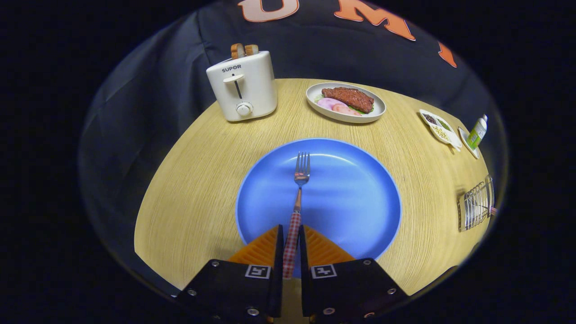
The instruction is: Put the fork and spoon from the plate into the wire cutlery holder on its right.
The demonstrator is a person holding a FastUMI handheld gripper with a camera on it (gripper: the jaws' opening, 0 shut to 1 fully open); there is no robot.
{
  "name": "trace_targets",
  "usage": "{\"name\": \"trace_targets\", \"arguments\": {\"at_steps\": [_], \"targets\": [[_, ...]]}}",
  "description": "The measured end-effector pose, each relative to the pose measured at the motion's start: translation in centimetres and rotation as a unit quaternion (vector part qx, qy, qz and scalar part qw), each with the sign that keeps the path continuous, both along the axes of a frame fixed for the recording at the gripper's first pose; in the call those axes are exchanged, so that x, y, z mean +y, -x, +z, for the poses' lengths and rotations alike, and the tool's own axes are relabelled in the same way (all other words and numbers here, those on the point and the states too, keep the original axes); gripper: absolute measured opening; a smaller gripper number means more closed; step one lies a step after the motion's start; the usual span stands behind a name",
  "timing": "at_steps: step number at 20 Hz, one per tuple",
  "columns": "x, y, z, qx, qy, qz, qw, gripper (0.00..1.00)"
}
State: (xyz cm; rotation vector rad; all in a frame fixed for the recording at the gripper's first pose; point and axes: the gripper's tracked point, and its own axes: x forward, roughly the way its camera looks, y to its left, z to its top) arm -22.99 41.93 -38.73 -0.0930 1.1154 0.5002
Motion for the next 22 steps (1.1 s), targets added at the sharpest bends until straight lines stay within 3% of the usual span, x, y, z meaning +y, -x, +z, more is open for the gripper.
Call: {"name": "trace_targets", "arguments": {"at_steps": [2,5,11,22], "targets": [[-0.6,-0.3,-0.3,-0.003,0.006,-0.008,1.0,0.18],[-0.8,-0.4,0.0,0.01,-0.008,-0.009,1.0,0.1],[-3.5,-2.6,3.3,-0.003,-0.029,-0.012,0.999,0.09],[-20.2,-9.3,9.2,-0.047,0.004,-0.11,0.993,0.09]]}}
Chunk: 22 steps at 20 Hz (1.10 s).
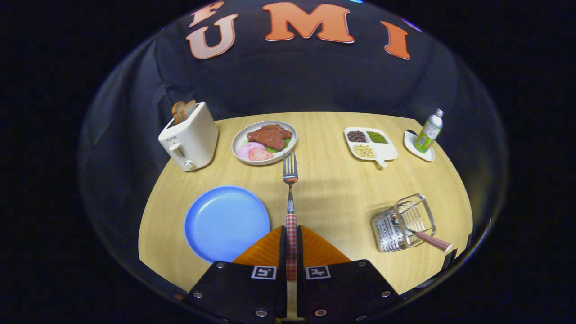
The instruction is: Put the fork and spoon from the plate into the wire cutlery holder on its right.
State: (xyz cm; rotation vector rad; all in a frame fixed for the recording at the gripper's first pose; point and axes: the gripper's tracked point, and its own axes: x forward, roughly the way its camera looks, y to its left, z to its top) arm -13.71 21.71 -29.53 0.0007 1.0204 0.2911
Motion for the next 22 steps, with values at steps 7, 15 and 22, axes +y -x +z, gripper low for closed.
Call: {"name": "trace_targets", "arguments": {"at_steps": [7,15,22], "targets": [[-10.2,-0.1,0.2,0.022,0.033,-0.037,0.999,0.09],[-16.7,-0.2,3.0,0.052,0.048,-0.027,0.997,0.09],[-19.0,0.9,2.1,0.107,0.067,0.039,0.991,0.09]]}}
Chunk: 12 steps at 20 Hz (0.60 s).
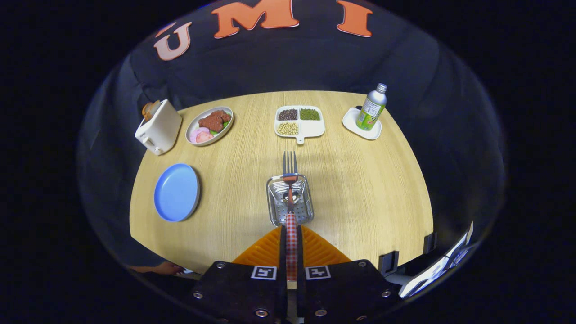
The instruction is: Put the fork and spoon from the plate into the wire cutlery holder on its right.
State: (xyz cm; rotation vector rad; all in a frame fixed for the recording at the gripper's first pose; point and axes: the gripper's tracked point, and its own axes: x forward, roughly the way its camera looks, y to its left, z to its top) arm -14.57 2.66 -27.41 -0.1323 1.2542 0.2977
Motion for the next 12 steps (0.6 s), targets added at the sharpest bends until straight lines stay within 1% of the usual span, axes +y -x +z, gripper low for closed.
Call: {"name": "trace_targets", "arguments": {"at_steps": [3,6,10,12], "targets": [[-0.1,0.4,-0.1,0.028,0.007,0.045,0.999,0.09],[-0.8,0.2,-0.5,0.053,0.018,0.091,0.994,0.09],[-1.7,0.1,-1.4,0.084,0.036,0.147,0.985,0.09],[-1.8,0.4,-2.0,0.107,0.038,0.169,0.979,0.09]]}}
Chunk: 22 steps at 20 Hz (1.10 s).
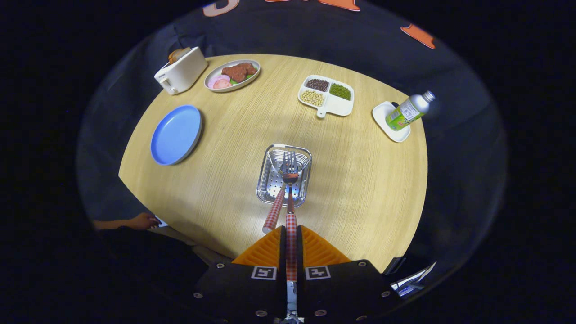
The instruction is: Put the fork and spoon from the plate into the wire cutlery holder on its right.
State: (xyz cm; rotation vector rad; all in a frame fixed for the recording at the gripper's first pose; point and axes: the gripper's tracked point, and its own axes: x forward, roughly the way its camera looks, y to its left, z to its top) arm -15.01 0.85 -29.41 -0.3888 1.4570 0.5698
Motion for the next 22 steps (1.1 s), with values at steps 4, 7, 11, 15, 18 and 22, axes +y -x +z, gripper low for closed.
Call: {"name": "trace_targets", "arguments": {"at_steps": [4,7,11,15,18,22], "targets": [[0.0,-0.4,-1.0,0.031,0.015,0.036,0.999,0.09],[0.1,-0.6,-1.5,0.062,0.022,0.066,0.996,0.09],[0.6,-1.2,-2.6,0.1,0.039,0.093,0.99,0.09],[1.5,-2.0,-3.9,0.119,0.052,0.108,0.986,0.09],[2.0,-2.3,-4.6,0.128,0.058,0.1,0.985,0.09],[2.9,-3.3,-5.0,0.114,0.048,0.075,0.989,0.11]]}}
